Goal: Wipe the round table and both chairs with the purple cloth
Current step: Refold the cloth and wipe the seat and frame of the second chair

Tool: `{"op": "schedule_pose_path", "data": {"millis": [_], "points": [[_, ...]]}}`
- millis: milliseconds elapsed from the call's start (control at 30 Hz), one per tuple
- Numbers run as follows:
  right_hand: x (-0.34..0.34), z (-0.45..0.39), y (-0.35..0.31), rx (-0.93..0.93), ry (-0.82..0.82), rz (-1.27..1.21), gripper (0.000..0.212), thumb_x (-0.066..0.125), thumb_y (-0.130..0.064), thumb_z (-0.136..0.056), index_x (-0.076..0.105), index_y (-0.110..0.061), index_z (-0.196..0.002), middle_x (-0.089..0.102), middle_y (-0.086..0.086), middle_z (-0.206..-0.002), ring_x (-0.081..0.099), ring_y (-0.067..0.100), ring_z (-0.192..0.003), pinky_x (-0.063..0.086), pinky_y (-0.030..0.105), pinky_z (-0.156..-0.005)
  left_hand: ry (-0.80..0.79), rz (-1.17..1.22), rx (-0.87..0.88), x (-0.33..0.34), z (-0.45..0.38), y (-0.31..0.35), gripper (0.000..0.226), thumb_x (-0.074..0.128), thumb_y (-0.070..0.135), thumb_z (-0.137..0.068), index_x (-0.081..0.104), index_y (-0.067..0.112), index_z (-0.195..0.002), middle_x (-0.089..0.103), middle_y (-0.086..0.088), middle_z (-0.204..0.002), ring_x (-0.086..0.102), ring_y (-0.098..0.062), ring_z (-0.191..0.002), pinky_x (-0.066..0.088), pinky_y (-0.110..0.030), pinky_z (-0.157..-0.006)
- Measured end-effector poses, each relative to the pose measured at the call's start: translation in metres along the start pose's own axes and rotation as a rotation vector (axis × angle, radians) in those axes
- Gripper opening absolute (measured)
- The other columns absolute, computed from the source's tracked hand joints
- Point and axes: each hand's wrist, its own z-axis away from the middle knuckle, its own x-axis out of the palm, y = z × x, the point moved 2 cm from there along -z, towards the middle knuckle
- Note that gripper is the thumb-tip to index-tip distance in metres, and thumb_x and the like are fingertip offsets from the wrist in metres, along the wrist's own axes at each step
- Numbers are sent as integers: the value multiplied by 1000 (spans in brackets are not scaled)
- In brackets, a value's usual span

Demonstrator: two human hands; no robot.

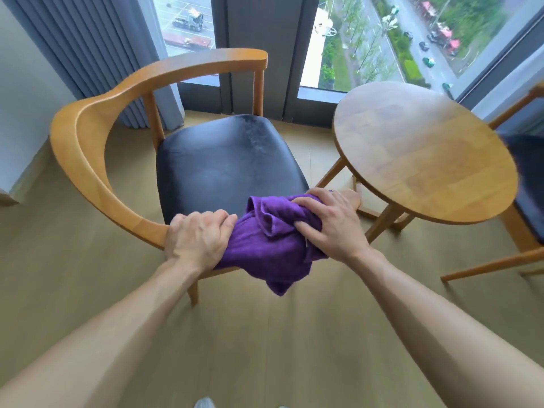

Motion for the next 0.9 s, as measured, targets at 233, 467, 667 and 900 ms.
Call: {"op": "schedule_pose_path", "data": {"millis": [233, 467, 667, 900], "points": [[-15, -46, 23, 67, -198, 97, 41, 42, -61, -81, 65, -34, -100, 60, -5, -102, 57, 19, -99, 39, 37, -86, 83, 107, 22, -3, 1, -7, 79, -8, 61, -88, 61, 26, -101, 71, 2, -97, 62, -30, -95, 34, -39, -80], [-18, -63, 20, 146, -279, 167, 39, 50, -53, -84, 69, -20, -88, 68, 1, -92, 61, 23, -86, 49, 36, -74, 160, 344, -84, -11, 1, -7, 74, 1, 65, -91, 58, 29, -120, 68, 2, -110, 61, -29, -102, 38, -39, -81], [1, -52, -38, 0, -268, 137, 49, 40, -68, -86, 52, -22, -73, 53, -6, -74, 56, 21, -76, 47, 39, -73, 111, 362, -105, -11, -1, -7, 81, -3, 69, -87, 56, 33, -129, 66, 7, -124, 60, -25, -111, 38, -38, -92], [-23, -68, 25, 95, -349, 165, 38, 47, -59, -87, 60, -24, -79, 62, -6, -85, 59, 20, -84, 43, 36, -70, 115, 426, -106, -13, 2, -8, 82, 0, 69, -89, 57, 30, -132, 65, 8, -127, 60, -22, -114, 39, -38, -92]]}}
